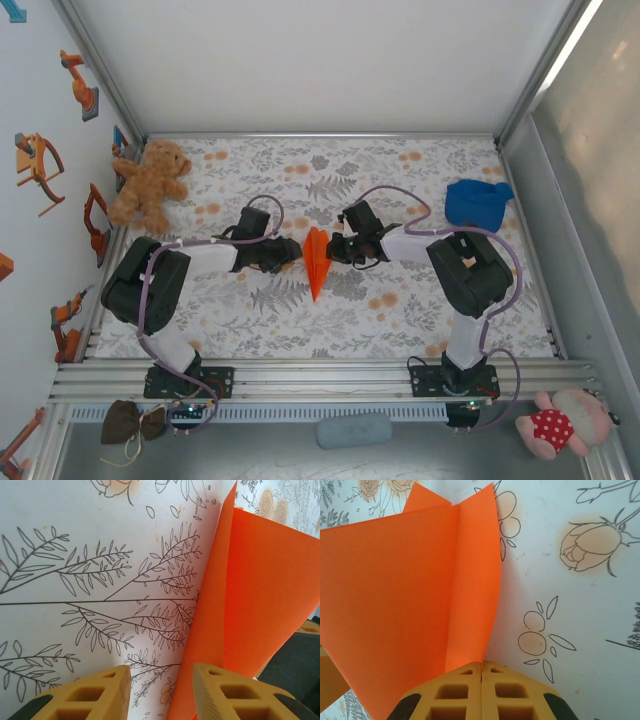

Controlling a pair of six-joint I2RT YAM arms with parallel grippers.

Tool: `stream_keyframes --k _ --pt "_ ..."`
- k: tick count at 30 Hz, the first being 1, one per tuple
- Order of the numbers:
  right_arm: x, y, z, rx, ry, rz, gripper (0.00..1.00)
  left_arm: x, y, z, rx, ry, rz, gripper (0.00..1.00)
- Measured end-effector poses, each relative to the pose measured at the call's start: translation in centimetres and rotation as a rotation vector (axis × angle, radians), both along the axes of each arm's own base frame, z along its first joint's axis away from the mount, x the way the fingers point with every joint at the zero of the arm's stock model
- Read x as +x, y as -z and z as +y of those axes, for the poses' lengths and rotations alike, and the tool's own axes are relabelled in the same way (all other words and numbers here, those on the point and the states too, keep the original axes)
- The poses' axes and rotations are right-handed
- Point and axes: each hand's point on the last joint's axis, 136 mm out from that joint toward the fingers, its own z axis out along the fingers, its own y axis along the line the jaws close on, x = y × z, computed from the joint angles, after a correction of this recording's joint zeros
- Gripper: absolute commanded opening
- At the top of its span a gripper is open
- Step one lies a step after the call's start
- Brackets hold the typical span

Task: Fold a paper plane with a square sheet of paper (pick it up from the middle)
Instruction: Move the paper plane to the top-center of the table.

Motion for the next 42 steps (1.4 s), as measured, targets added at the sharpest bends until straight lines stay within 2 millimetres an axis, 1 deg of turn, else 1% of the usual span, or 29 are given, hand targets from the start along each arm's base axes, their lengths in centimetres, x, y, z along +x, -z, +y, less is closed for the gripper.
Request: stream_keyframes --k 2,4,9,11,13,16,21,26,27,30,34,37,39,42 --pt "0.0 0.0 0.0 0.0 0.0 0.0 0.0 0.2 0.0 0.3 0.019 -0.015 -0.01 0.34" --pt "0.0 0.0 0.0 0.0 0.001 0.0 0.0 0.4 -0.5 0.7 0.033 -0.031 -0.031 0.34" --pt "0.1 0.0 -0.1 0.0 0.002 0.0 0.0 0.9 -2.8 0.7 0.008 -0.041 -0.106 0.44" --pt "0.1 0.0 -0.1 0.0 0.002 0.0 0.0 1.0 -3.3 0.4 -0.008 -0.034 -0.12 0.44" --pt "0.1 0.0 -0.1 0.0 0.002 0.0 0.0 0.9 -3.1 0.3 -0.012 -0.025 -0.115 0.44" --pt "0.1 0.0 -0.1 0.0 0.002 0.0 0.0 1.0 -2.4 -0.2 -0.006 -0.005 -0.09 0.43" --pt "0.0 0.0 -0.1 0.001 0.004 0.002 0.0 1.5 -1.3 -1.4 -0.007 0.029 -0.057 0.36" --pt "0.0 0.0 -0.1 0.001 0.004 0.003 0.0 1.7 -0.5 -2.2 -0.015 0.061 -0.033 0.2" --pt "0.0 0.0 -0.1 0.001 0.004 0.003 0.0 1.7 -0.4 -2.3 -0.013 0.064 -0.031 0.16" --pt "0.1 -0.1 -0.1 0.002 0.005 0.001 0.0 1.8 -0.3 -2.2 -0.003 0.071 -0.031 0.1" --pt "0.4 -1.3 -0.2 0.016 0.011 -0.019 0.0 1.7 -0.1 -1.4 0.044 0.058 -0.03 0.08" --pt "0.8 -2.8 -0.4 0.034 0.02 -0.047 0.0 1.8 -0.9 -0.5 0.087 0.04 -0.055 0.08" --pt "1.1 -3.8 -0.5 0.046 0.027 -0.065 0.0 1.9 -2.0 0.0 0.107 0.025 -0.087 0.08" --pt "1.2 -4.1 -0.6 0.048 0.03 -0.071 0.0 2.2 -3.3 0.7 0.127 0.006 -0.124 0.08"
